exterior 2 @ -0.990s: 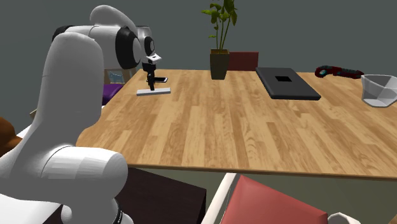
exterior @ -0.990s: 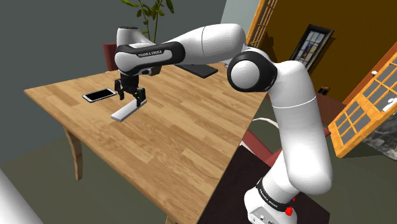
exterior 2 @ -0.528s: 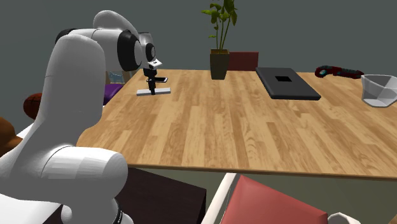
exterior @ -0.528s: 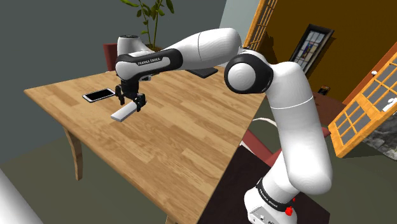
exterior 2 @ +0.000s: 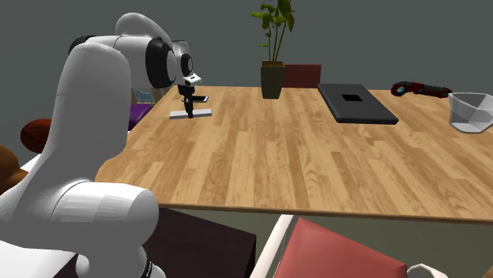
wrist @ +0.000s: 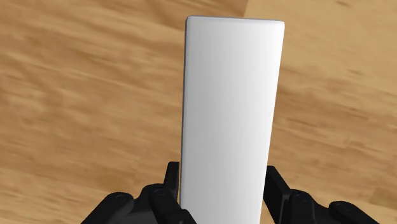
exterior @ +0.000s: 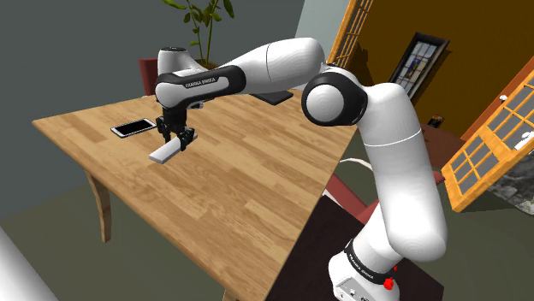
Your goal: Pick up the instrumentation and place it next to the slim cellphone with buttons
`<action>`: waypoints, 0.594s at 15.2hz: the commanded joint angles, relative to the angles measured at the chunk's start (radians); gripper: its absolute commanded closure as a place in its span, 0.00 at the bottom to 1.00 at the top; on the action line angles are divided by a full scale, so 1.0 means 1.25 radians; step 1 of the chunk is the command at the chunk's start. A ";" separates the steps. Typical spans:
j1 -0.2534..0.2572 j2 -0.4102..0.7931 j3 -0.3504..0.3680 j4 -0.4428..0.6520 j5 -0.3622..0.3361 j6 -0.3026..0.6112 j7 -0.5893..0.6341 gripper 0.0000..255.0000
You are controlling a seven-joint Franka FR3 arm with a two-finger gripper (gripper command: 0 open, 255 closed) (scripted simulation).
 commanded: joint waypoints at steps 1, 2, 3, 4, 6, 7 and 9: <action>0.000 0.000 0.000 0.000 0.000 0.000 0.000 1.00; 0.000 0.000 0.000 0.000 0.000 0.000 0.000 1.00; 0.000 0.000 0.000 0.000 0.000 0.000 0.000 1.00; 0.000 0.000 0.000 0.000 0.000 0.000 0.000 1.00; 0.000 0.000 0.000 0.000 0.000 0.000 0.000 1.00; 0.000 0.000 0.000 0.000 0.000 0.000 0.000 1.00; 0.000 -0.009 0.001 0.006 0.001 -0.016 -0.001 1.00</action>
